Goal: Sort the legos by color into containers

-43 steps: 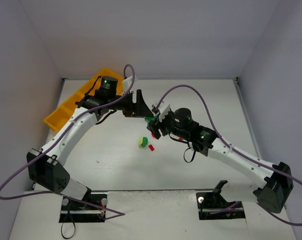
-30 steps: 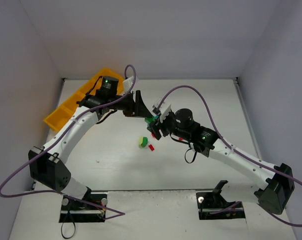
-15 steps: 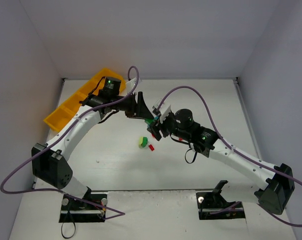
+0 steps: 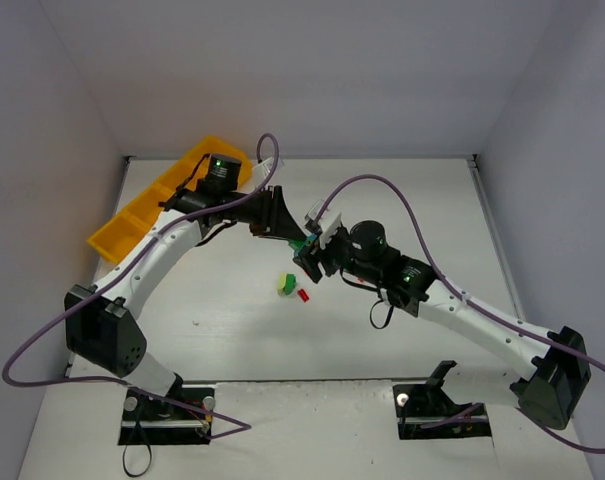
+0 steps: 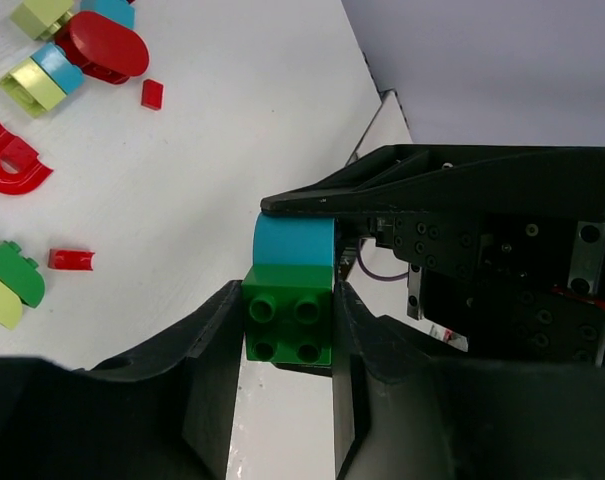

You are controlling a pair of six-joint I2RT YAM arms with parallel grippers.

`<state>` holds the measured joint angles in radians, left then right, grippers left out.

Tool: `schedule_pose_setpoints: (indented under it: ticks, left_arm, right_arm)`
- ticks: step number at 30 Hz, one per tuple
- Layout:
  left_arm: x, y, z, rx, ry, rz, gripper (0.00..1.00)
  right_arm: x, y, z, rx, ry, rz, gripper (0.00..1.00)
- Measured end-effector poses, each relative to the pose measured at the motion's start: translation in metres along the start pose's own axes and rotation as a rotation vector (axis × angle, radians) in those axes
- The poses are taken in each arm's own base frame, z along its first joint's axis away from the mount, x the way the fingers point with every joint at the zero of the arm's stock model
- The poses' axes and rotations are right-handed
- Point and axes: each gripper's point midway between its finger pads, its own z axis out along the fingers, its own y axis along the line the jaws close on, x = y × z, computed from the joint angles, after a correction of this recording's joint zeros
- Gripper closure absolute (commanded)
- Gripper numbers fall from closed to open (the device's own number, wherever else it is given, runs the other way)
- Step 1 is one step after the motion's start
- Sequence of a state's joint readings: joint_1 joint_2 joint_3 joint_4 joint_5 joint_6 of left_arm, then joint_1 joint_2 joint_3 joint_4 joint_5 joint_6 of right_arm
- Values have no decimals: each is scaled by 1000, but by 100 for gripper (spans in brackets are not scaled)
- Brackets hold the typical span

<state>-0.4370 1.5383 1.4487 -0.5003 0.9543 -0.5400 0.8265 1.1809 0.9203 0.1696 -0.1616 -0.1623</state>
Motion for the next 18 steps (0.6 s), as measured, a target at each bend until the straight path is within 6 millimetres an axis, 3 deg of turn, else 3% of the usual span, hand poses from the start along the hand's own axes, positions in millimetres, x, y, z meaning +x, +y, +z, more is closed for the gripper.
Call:
schedule_pose_setpoints:
  ticks: [3,10,15,18]
  left_arm:
    - [0,3,-8,28,8,-21,100]
    - [-26,27,-46,33,-83,-70,100]
    - [-33,34,-62,19,-124,-75,100]
    - [-34,48,-75,-59,-157,-86,100]
  right_arm:
    - [1,3,0,-6,-12,-3,100]
    - [35,4,-12,5,71,0,100]
    - [38,2,-15,17,84,-1,100]
    - [40,1,-16,23,89,0,100]
